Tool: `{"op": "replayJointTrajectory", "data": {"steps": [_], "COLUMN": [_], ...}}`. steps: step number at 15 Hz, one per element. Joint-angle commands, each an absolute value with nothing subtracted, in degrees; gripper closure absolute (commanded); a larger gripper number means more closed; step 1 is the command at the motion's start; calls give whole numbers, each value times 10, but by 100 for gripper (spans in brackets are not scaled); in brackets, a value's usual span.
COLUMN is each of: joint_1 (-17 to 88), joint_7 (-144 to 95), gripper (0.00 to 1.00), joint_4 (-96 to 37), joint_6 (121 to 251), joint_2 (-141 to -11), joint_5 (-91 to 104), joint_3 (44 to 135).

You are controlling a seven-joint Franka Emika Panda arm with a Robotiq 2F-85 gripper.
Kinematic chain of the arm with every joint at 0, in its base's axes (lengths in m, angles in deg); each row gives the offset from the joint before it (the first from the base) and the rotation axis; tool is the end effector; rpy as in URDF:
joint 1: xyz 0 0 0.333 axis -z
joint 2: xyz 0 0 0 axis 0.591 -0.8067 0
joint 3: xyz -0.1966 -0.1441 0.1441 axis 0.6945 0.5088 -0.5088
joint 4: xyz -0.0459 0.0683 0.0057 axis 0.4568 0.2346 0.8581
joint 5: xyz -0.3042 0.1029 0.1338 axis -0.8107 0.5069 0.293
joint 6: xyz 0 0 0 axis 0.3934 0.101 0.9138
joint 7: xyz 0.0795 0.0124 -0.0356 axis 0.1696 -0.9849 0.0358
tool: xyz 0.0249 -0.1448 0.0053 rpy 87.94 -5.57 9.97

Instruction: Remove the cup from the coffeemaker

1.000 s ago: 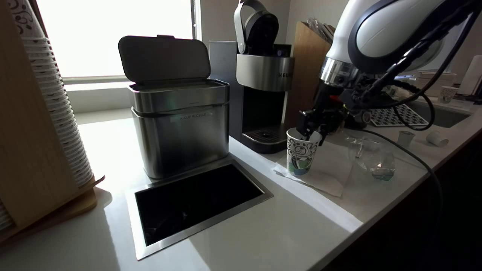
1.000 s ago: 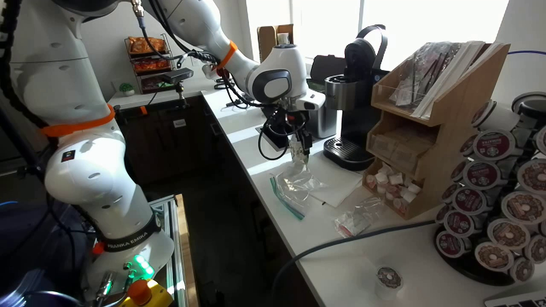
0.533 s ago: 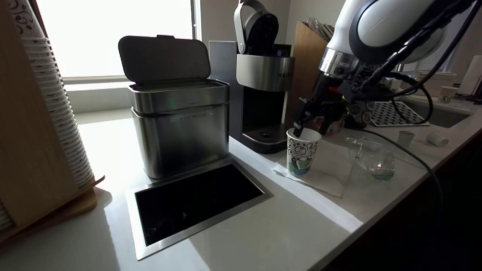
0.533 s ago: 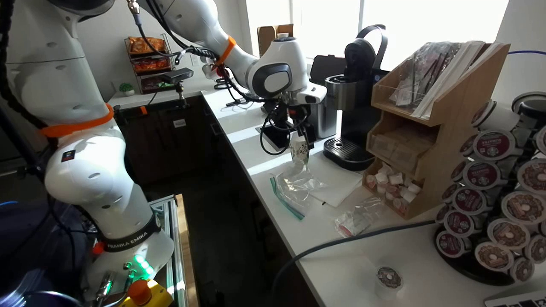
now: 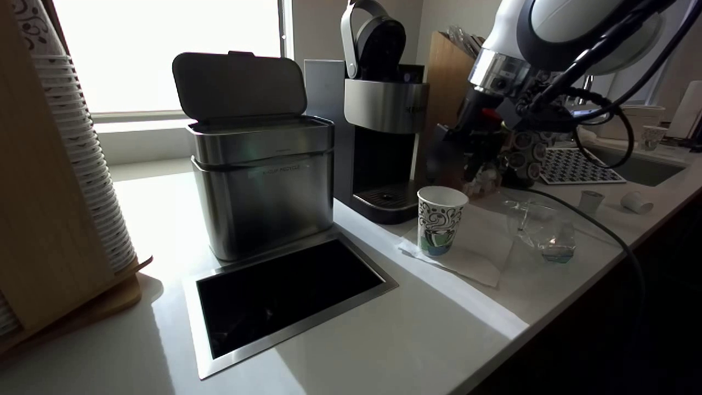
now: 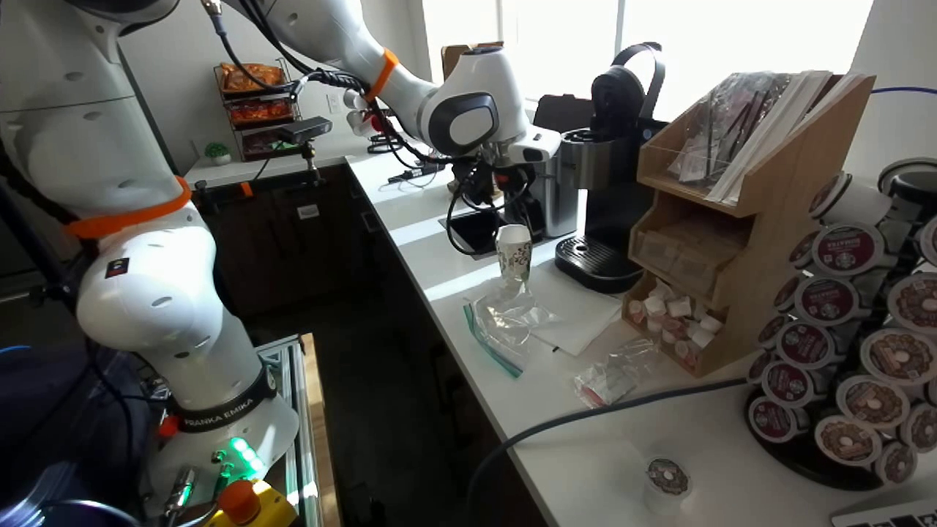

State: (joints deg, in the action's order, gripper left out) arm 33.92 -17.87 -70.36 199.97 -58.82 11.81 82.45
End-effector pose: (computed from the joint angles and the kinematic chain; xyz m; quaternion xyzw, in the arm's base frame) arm 0.5067 0.0464 0.3311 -0.9874 0.0734 -0.1354 0.0351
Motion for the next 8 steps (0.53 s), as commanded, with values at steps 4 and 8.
{"op": "replayJointTrajectory", "data": {"steps": [4, 8], "joint_1": [336, 337], "joint_7": [-212, -213], "gripper": [0, 0], "joint_4": [-703, -701], "joint_6": [1981, 1986], "joint_2": [-550, -540], "joint_5": [135, 136], "joint_3": [825, 825]}}
